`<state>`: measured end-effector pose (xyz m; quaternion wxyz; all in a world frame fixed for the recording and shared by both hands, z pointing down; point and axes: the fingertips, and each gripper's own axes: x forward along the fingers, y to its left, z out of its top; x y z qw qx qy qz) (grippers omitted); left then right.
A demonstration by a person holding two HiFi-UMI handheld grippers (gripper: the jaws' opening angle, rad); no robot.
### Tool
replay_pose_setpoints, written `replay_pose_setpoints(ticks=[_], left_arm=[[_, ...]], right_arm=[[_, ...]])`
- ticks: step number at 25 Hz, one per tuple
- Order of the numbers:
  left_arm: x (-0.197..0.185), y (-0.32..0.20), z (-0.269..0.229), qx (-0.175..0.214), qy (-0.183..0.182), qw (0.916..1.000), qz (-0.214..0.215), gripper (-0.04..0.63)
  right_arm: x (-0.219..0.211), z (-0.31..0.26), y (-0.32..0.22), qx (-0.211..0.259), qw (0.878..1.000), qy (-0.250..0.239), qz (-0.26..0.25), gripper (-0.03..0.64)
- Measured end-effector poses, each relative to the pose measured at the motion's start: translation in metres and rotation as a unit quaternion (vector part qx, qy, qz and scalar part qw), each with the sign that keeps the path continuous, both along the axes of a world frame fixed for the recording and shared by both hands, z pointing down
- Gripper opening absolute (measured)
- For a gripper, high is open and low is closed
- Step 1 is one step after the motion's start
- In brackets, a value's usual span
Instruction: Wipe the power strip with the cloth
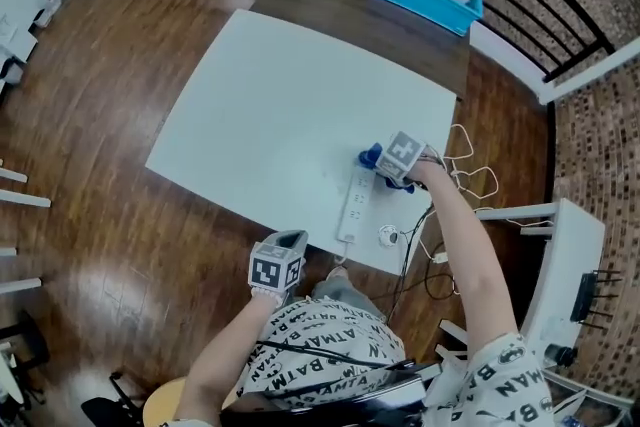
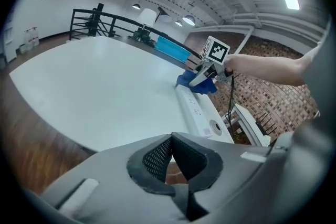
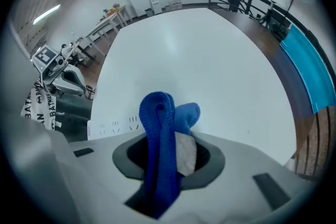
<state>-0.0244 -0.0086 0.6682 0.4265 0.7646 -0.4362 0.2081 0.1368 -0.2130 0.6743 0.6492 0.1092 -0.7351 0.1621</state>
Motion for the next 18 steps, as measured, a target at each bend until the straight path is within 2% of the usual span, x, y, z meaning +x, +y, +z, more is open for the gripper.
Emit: replay_pose_setpoints(ticks=[6, 8, 10, 13, 16, 18], left_arm=[[-0.01, 0.001, -0.001, -0.002, 0.001, 0.9998, -0.021, -0.012], [-0.013, 0.002, 0.0, -0.002, 0.001, 0.9997, -0.025, -0.012], [-0.015, 0.003, 0.001, -0.003, 0.003, 0.9996, -0.029, -0.012], [-0.015, 0.003, 0.0, -0.001, 0.005, 0.9995, -0.03, -0.012], [-0.011, 0.005, -0.001, 0.002, 0.007, 0.9995, -0.03, -0.012], [-0.01, 0.007, -0.001, 0.002, 0.008, 0.9995, -0.03, -0.012]], right_arm=[[-0.034, -0.006, -0.008, 0.0, 0.999, -0.039, -0.013, 0.126], [-0.046, -0.017, 0.003, -0.021, 0.998, -0.056, -0.026, 0.126], [-0.066, -0.032, 0.031, -0.062, 0.993, -0.076, -0.066, 0.126], [-0.097, -0.047, 0.095, -0.145, 0.974, -0.098, -0.144, 0.126], [-0.106, -0.039, 0.151, -0.189, 0.953, -0.062, -0.228, 0.126], [-0.106, -0.029, 0.175, -0.205, 0.942, -0.036, -0.264, 0.126]])
